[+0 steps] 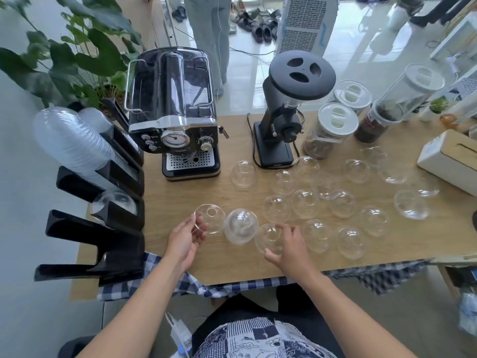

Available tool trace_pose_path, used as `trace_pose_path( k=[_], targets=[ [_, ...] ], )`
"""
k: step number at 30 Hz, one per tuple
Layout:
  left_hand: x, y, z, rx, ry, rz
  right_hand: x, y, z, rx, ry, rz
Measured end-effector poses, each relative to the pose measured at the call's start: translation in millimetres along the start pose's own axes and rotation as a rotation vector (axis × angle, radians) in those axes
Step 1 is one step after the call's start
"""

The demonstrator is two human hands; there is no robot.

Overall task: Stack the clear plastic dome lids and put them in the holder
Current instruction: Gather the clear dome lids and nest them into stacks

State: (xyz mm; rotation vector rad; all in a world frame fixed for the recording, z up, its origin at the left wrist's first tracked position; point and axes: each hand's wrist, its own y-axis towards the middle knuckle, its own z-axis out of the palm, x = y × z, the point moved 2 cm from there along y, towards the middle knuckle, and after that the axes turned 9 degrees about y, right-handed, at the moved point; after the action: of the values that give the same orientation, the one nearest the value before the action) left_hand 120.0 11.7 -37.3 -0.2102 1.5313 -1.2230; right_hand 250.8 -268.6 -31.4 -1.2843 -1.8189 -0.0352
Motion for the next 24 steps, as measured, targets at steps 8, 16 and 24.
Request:
trace_pose_path(
  k=[8, 16, 24],
  targets=[
    [3.4, -0.8, -1.8, -0.024, -0.056, -0.01, 13.7, -4.5, -22.1, -0.034, -0.003, 0.089],
    [-2.6, -0.2, -4.7, 0.009, -0.105, -0.03, 79.4, 7.4, -9.4, -0.014, 0.036, -0.142],
    [-4.5, -5.0, 1.6, 0.076, -0.063, -0.035, 77.8, 27.1, 32.0, 0.118, -0.023, -0.077]
  ],
)
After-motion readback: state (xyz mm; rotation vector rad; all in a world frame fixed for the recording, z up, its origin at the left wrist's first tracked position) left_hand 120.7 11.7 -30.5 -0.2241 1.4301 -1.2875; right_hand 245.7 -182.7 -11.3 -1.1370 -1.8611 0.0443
